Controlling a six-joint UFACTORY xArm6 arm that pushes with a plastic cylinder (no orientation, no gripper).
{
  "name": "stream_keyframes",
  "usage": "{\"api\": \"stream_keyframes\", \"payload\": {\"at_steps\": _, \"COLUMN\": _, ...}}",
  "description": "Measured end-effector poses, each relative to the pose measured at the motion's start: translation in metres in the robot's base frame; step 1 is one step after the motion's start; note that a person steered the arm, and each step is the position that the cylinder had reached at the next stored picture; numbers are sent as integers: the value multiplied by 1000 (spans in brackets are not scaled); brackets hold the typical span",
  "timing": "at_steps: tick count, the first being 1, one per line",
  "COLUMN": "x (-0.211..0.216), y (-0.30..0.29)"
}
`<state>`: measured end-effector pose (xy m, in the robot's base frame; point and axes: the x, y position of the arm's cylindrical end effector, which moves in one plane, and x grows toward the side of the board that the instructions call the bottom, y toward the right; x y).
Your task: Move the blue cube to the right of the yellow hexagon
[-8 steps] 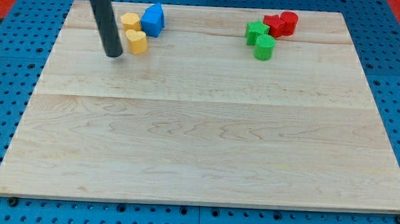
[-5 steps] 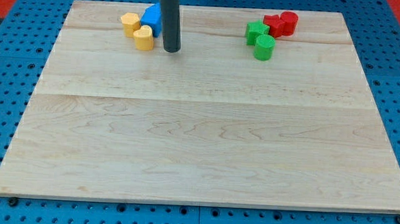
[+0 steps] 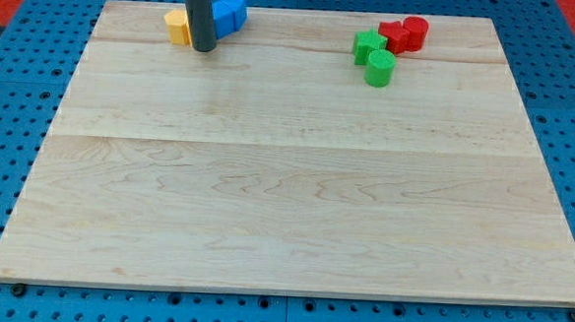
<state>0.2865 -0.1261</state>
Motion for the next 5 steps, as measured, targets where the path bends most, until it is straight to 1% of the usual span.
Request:
{"api": "stream_keyframes", "payload": {"at_steps": 1, "x": 51, "y": -6}}
{"api": "stream_keyframes", "payload": {"at_steps": 2, "x": 90, "y": -5}}
{"api": "stream_keyframes", "payload": {"at_steps": 3, "x": 109, "y": 3}}
{"api": "stream_keyframes", "payload": {"at_steps": 5, "x": 119, "y": 22}}
